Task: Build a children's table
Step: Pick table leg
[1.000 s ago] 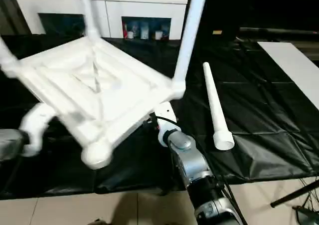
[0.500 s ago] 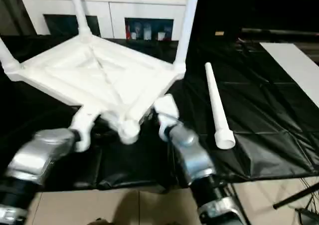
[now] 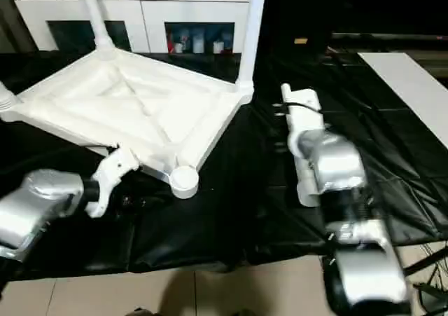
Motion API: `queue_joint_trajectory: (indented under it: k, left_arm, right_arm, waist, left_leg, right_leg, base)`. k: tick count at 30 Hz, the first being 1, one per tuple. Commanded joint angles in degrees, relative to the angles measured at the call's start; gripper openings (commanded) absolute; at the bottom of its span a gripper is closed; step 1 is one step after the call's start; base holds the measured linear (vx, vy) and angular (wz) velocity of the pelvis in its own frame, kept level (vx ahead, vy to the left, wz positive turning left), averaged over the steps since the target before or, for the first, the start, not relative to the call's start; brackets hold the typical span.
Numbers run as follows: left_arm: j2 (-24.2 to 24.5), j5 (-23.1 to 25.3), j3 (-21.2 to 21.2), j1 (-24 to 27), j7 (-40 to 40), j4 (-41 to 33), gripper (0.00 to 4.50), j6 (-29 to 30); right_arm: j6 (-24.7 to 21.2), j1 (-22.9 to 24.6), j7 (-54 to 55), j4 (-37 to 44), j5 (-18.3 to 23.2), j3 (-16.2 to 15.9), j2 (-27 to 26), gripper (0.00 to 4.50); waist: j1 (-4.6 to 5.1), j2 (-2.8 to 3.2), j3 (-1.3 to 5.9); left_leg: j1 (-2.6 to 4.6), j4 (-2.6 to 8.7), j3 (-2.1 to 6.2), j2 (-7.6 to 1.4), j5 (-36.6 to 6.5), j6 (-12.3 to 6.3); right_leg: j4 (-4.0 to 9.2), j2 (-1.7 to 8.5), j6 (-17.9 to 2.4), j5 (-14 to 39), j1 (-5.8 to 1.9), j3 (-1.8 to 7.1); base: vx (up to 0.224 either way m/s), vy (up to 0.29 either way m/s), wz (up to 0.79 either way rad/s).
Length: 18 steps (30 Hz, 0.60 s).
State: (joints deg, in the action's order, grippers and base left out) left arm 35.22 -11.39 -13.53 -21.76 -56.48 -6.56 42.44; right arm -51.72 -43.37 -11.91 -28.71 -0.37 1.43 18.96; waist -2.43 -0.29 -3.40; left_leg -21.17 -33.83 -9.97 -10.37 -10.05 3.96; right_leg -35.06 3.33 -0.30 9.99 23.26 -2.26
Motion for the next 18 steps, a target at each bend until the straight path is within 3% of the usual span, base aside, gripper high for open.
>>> queue_joint_trajectory:
  k: [1, 4, 5, 11, 18]
  left_arm:
    - [0.53, -1.33, 0.87, -1.39, -1.80, -2.98, 3.19, 0.68]
    - [0.60, -2.91, 0.78, -2.42, -3.23, -6.71, 3.31, 0.95]
    - [0.66, -3.93, 0.41, -2.81, -3.53, -8.73, 3.47, 1.56]
    - [1.10, -5.12, -0.01, -3.11, -3.56, -10.89, 4.04, 2.40]
    - [1.56, -5.86, 0.00, -3.83, -3.63, -11.77, 4.49, 2.76]
  right_arm:
    - [-2.57, -1.26, -1.19, -2.18, -0.34, -0.66, 0.64, 4.50]
    - [-5.18, -2.12, -1.66, -6.10, 0.00, -0.08, 1.35, 4.50]
    - [-6.17, -2.20, -2.09, -8.88, 0.31, -0.05, 1.85, 4.50]
    - [-6.76, -1.05, -1.97, -11.64, 0.51, 0.45, 1.80, 4.50]
    - [-6.89, -1.18, -2.17, -13.53, 1.06, 1.04, 2.35, 3.76]
  waist:
    - [-0.22, 0.21, 3.87]
    - [-0.24, 0.25, 3.79]
    - [-0.34, -0.26, 3.90]
    - [-0.66, -0.16, 3.85]
    - [-0.75, 0.00, 3.82]
  left_leg:
    - [0.78, 3.62, 0.48, -1.65, -11.57, 1.98]
    - [0.76, 3.56, 0.41, -1.76, -11.07, 2.07]
    - [0.69, 3.47, 0.38, -1.77, -10.53, 2.12]
    - [0.62, 3.34, 0.24, -1.70, -10.50, 2.40]
    - [0.75, 3.33, 0.27, -1.70, -11.45, 2.92]
  right_leg:
    - [3.48, 3.56, -12.81, 9.86, -3.02, 2.30]
    - [3.53, 3.53, -12.91, 9.88, -2.91, 2.32]
    - [3.31, 3.69, -12.88, 10.06, -3.10, 2.33]
    - [3.55, 3.55, -11.74, 11.71, -2.94, 2.33]
    - [3.57, 3.44, -11.60, 12.48, -2.76, 2.27]
  base:
    - [0.000, 0.000, 0.00]
    - [0.000, 0.000, 0.00]
    - [0.000, 0.000, 0.00]
    - [0.000, 0.000, 0.00]
    - [0.000, 0.000, 0.00]
